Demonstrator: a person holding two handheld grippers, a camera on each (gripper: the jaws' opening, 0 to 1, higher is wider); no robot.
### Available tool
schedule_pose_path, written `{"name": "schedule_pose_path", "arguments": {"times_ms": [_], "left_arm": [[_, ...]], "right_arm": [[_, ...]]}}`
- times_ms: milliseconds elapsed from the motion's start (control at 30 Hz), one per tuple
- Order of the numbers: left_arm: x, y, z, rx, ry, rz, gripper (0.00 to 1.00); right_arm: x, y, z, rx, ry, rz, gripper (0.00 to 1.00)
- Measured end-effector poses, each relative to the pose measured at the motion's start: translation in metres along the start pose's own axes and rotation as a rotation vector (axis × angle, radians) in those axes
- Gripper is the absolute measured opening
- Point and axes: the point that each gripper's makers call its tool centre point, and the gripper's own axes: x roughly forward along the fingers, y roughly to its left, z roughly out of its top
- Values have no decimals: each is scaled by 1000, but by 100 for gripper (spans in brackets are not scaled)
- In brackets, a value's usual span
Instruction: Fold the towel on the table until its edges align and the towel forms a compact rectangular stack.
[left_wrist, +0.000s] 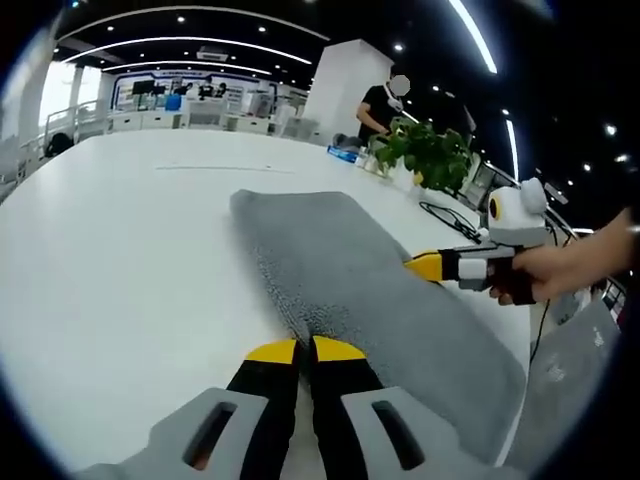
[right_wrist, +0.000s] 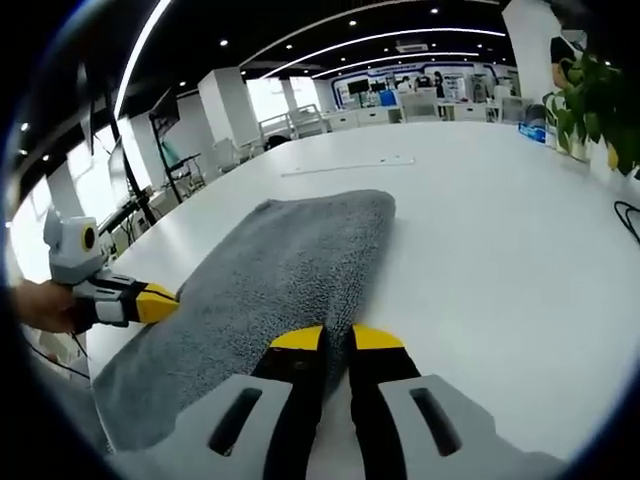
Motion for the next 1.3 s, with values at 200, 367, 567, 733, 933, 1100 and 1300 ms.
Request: {"name": "schedule_pose_path", "arguments": {"times_ms": [200, 367, 567, 733, 933, 1100, 1300], "left_arm": [[-1, 0, 1, -27, 4, -3, 4], [-2, 2, 2, -71, 26, -15, 6], [-14, 11, 23, -74, 0, 36, 22], [-30, 5, 44, 16, -19, 19, 26], [-48, -13, 36, 247, 48, -17, 31], [-59, -38, 21, 381, 82, -78, 40], [-66, -72, 1, 452, 112, -186, 48]], "right_arm": [[-2, 1, 2, 108, -17, 27, 8], [-5, -1, 7, 107, -2, 59, 9], [-18, 7, 20, 59, -21, 82, 15], [-33, 19, 27, -22, -45, 115, 18], [-53, 37, 22, -200, -14, 156, 20], [-65, 53, 15, -277, 5, 192, 22], [-76, 75, -2, -426, 70, 248, 25]]}}
